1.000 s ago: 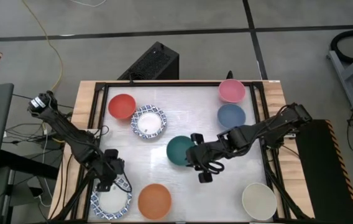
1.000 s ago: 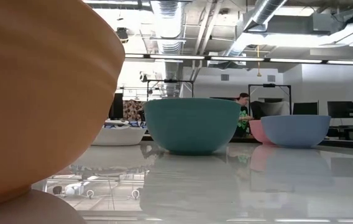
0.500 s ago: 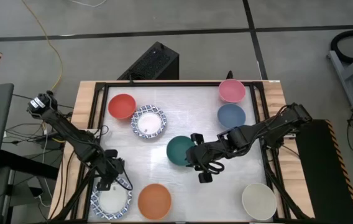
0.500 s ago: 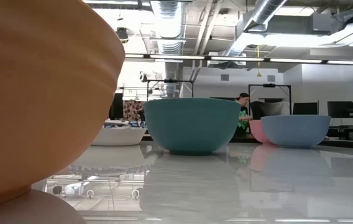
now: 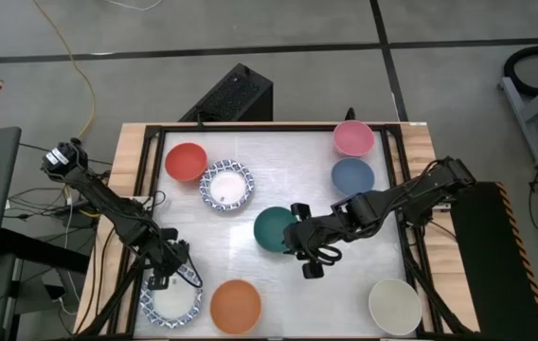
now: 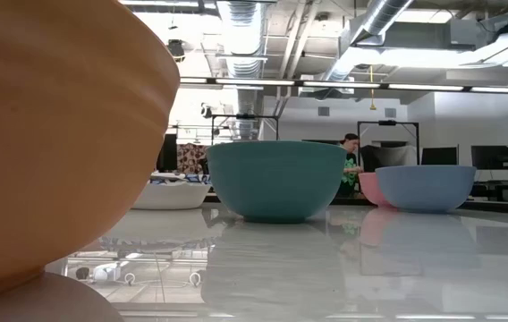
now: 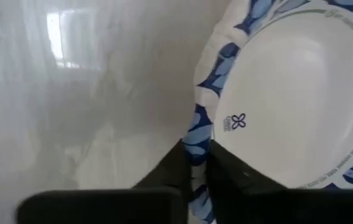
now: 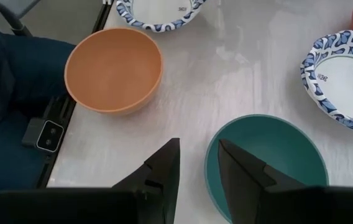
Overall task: Nest bowls inside each other
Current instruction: Stack the bottom blue patterned bowl on top of the other white bowl
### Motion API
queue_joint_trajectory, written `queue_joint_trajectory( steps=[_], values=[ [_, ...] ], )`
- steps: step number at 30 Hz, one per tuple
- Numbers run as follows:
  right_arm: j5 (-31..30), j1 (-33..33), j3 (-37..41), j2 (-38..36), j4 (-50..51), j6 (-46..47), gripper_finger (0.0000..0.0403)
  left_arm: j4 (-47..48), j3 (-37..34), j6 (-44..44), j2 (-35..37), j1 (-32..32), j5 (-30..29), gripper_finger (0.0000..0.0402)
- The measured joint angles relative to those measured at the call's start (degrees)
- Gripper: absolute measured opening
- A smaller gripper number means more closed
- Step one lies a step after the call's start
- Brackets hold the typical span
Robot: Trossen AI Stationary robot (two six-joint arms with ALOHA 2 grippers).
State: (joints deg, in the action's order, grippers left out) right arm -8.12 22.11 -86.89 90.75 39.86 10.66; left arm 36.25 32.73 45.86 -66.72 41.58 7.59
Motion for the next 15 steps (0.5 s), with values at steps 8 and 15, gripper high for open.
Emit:
queue_joint_trajectory(
  steps=[8,15],
  values=[
    [-4.42,-0.11,0.00,0.01,0.02,-0.10,0.0130,0.04,0.28,1.84,0.02,-0.21,-2.30,0.0002],
    [-12.43,-0.11,0.00,0.01,0.07,4.68,0.0130,2.44,4.32,1.83,0.11,-5.42,-7.53,0.0001]
  ],
)
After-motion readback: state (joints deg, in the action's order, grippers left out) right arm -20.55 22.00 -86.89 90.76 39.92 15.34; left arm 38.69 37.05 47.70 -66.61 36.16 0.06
